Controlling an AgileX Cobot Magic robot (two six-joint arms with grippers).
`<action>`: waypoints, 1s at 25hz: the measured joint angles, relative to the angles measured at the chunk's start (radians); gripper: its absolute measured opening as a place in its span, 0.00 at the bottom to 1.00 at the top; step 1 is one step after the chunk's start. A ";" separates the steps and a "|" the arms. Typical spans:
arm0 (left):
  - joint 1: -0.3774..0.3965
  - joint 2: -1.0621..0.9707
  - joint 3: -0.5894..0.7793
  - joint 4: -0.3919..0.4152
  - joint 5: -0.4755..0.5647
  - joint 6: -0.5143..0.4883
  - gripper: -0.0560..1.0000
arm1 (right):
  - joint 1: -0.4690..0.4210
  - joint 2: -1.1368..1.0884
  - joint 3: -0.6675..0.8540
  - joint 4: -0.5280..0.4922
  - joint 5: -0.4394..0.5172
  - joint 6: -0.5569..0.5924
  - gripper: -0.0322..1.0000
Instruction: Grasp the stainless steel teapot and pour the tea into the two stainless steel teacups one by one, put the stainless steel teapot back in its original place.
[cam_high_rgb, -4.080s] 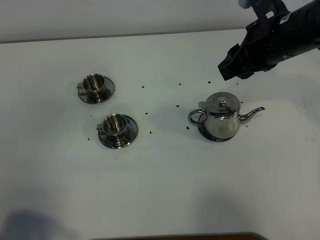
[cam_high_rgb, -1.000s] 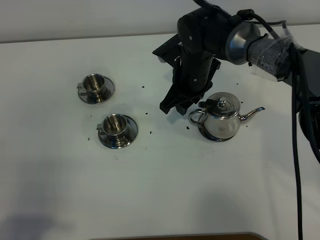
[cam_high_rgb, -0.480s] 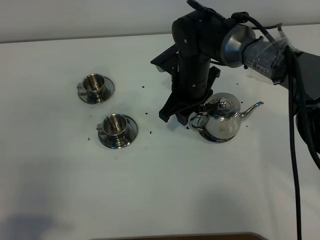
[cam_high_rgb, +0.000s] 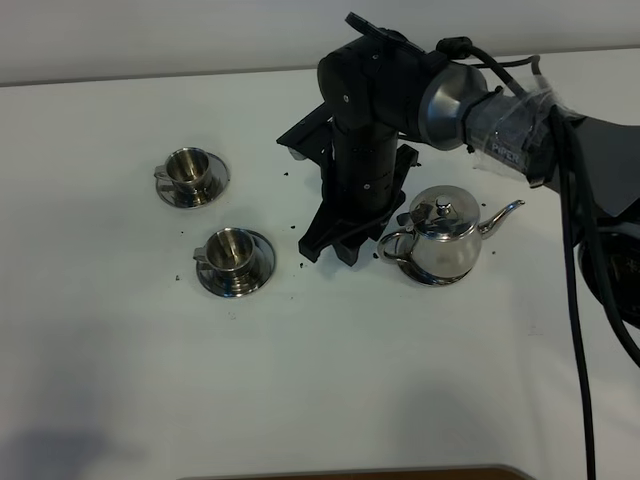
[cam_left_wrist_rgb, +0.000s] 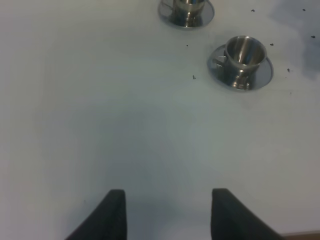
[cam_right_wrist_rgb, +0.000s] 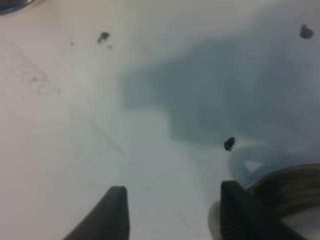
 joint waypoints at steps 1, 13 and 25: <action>0.000 0.000 0.000 0.000 0.000 0.000 0.48 | 0.000 0.000 0.000 -0.002 0.000 0.000 0.44; 0.000 0.000 0.000 0.000 0.000 0.000 0.48 | 0.000 0.000 0.002 -0.068 0.001 -0.027 0.44; 0.000 0.000 0.000 0.000 0.000 0.000 0.48 | -0.001 0.000 0.002 -0.108 -0.008 -0.073 0.44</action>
